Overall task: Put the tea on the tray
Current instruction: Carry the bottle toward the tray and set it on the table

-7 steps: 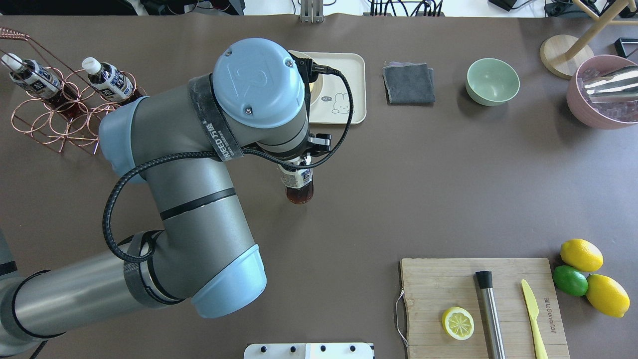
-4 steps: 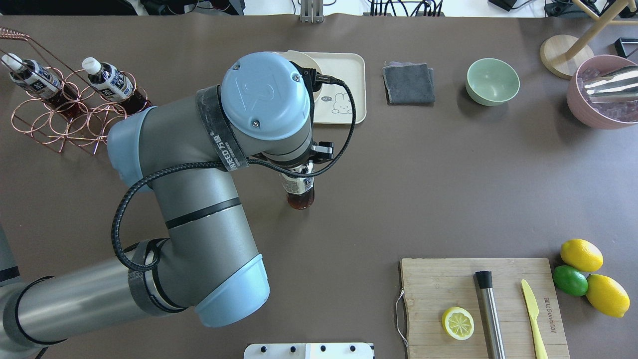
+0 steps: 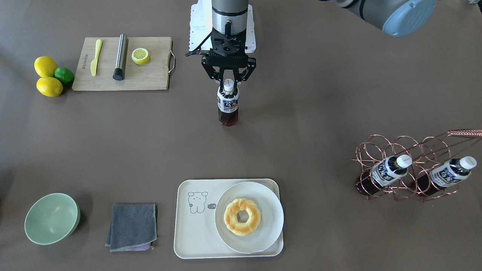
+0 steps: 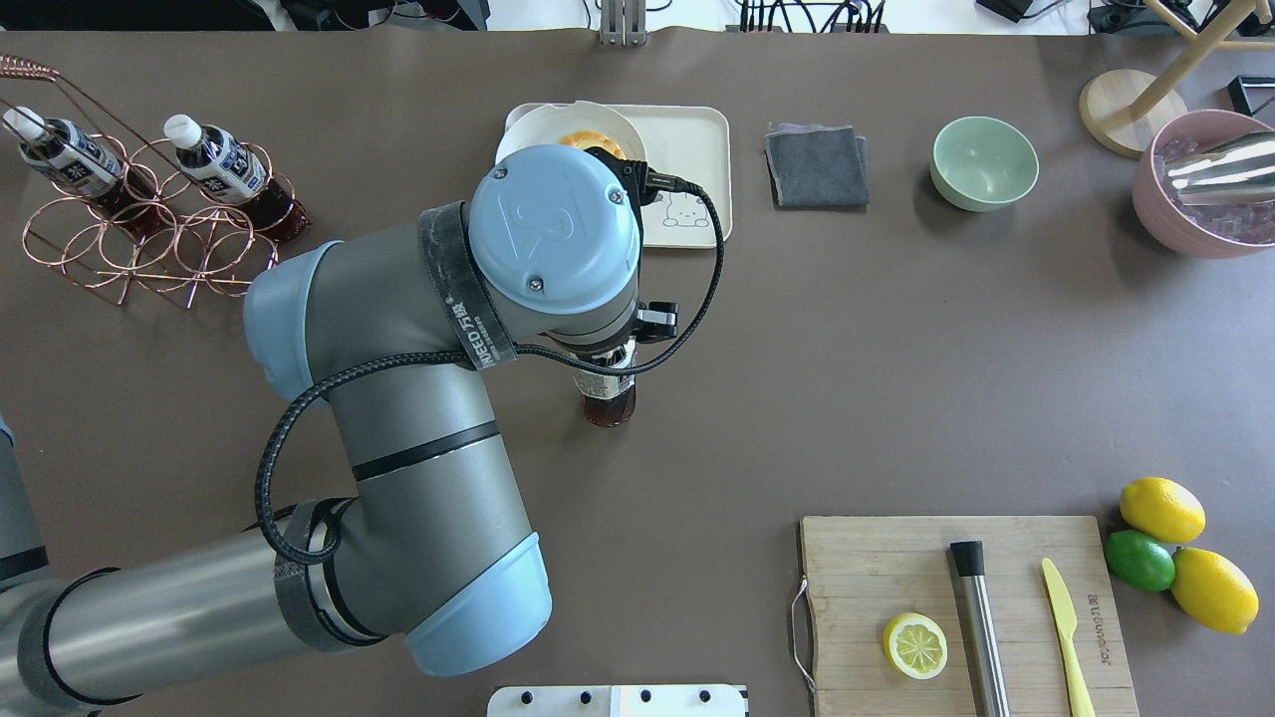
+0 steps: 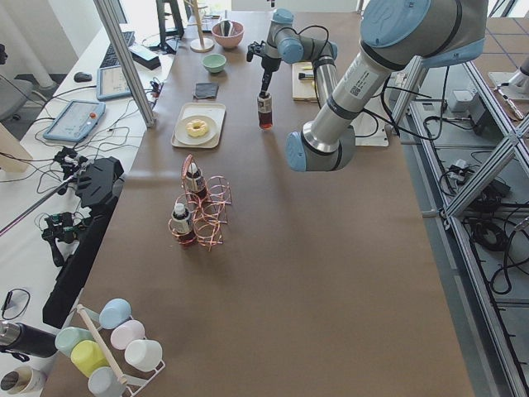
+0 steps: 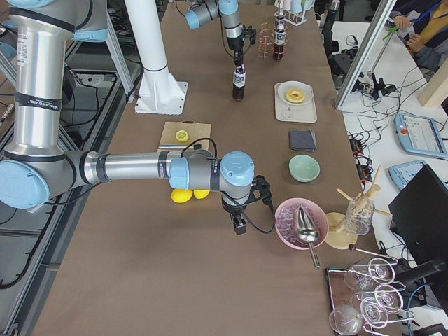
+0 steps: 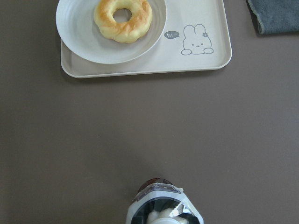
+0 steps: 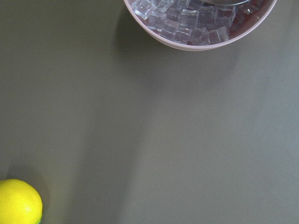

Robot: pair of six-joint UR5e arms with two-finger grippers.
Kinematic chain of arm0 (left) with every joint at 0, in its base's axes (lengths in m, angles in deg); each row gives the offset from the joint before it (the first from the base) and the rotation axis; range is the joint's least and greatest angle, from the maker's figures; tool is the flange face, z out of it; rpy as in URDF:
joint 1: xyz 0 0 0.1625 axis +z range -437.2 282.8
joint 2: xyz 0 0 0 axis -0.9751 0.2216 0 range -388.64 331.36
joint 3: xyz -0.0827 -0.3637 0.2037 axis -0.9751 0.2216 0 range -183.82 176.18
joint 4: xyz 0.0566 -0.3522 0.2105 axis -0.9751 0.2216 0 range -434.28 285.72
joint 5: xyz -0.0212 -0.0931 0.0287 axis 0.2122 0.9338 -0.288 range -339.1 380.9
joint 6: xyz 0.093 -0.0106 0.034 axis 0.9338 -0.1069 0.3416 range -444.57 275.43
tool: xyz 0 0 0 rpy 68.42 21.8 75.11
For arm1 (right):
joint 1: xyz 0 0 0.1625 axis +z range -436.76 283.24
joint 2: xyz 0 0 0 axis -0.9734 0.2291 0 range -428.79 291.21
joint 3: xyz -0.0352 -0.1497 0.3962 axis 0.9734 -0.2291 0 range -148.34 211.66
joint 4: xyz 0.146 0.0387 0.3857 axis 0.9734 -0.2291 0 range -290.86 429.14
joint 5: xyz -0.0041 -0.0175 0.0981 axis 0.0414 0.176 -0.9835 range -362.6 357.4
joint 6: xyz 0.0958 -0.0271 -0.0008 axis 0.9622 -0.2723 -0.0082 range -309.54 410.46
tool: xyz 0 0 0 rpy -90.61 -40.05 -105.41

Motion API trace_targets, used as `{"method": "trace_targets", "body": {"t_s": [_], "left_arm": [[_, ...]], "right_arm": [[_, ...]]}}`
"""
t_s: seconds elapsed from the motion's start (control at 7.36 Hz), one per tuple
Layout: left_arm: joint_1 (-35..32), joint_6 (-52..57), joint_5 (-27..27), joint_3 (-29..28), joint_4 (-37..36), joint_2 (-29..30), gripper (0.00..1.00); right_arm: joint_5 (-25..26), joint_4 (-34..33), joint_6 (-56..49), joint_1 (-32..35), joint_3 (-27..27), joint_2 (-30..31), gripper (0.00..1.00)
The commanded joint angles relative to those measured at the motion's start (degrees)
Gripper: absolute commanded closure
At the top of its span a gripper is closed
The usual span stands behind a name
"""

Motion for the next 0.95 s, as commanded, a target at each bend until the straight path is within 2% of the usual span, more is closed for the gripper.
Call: {"method": "trace_targets", "body": {"t_s": [0.0, 0.54, 0.68, 0.81], "left_arm": [[1.2, -1.1, -1.4, -0.1, 1.0, -0.2, 1.0], [1.7, -1.0, -1.7, 0.0, 1.0, -0.3, 0.98], [1.9, -1.0, -1.7, -0.1, 1.1, -0.3, 0.59], [2.0, -1.0, -1.7, -0.3, 1.1, -0.3, 0.42]], "right_arm": [[0.0, 0.0, 0.0, 0.0, 0.0, 0.1, 0.0], [0.0, 0.0, 0.1, 0.0, 0.5, 0.0, 0.0], [-0.1, 0.0, 0.1, 0.0, 0.6, 0.0, 0.0], [-0.1, 0.0, 0.4, 0.0, 1.1, -0.6, 0.0]]}}
